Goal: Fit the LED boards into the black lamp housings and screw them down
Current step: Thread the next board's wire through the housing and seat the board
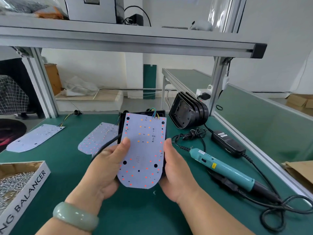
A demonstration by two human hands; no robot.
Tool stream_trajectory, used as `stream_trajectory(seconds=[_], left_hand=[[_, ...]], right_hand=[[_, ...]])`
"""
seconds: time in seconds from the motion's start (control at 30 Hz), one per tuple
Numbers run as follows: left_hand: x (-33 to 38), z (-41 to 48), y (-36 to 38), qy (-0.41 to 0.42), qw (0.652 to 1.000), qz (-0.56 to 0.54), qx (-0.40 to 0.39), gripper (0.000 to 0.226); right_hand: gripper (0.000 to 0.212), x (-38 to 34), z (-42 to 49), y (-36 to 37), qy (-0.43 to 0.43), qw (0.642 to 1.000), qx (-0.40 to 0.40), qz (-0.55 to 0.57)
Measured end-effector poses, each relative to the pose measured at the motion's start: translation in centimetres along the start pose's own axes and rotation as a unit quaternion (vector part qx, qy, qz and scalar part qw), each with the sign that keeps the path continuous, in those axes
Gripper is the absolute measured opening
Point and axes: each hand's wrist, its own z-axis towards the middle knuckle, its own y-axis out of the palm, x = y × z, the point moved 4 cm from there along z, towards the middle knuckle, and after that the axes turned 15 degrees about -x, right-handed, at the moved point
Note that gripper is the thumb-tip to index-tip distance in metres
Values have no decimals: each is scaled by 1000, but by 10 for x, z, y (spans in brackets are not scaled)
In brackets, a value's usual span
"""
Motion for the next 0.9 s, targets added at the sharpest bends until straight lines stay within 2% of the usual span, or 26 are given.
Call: stream_trajectory(seconds=[0.07, 0.13, 0.2, 0.3, 0.43, 0.5, 0.57, 0.63, 0.7, 0.73, 0.77, 0.8, 0.83, 0.9], left_hand=[[3, -1, 0, 6, 1000, -5, -16, 38], [2, -2, 2, 5, 1000, -14, -26, 33], [-1, -2, 6, -5, 999, -9, -38, 32], [-2, -2, 9, -1, 999, -3, -42, 32], [4, -4, 1, 6, 1000, -1, -22, 32], [5, -4, -1, -7, 1000, 7, -26, 32], [5, -5, -1, -17, 999, 17, -35, 34], [4, -6, -1, -20, 999, 23, -34, 34], [5, -8, -2, -21, 999, 20, -20, 35], [6, -8, -3, -19, 1000, 17, -12, 35], [8, -9, -4, -15, 1000, 13, -3, 35], [9, -9, -5, -10, 1000, 2, 7, 34], [10, -9, -6, -3, 1000, -19, 17, 33], [13, -8, -15, 16, 996, -72, 43, 28]], right_hand=[[50, -5, 1, -8, -25, 999, 27, -38], [27, -14, 1, -21, -78, 986, 73, -128], [37, -19, 0, -26, -102, 976, 44, -186], [52, -16, 0, -23, -78, 971, -14, -226], [50, -21, 6, -27, -96, 933, 37, -345], [48, -21, 9, -29, -104, 940, 23, -325], [38, -18, 9, -29, -78, 956, 12, -284], [30, -15, 10, -30, -53, 956, 22, -289], [22, -16, 11, -33, -42, 942, 66, -326], [15, -20, 11, -38, -37, 924, 109, -365], [18, -24, 10, -44, -27, 904, 158, -396], [33, -27, 7, -51, -18, 892, 199, -407], [47, -28, 4, -57, -13, 897, 224, -381], [54, -29, -1, -67, -16, 922, 265, -282]])
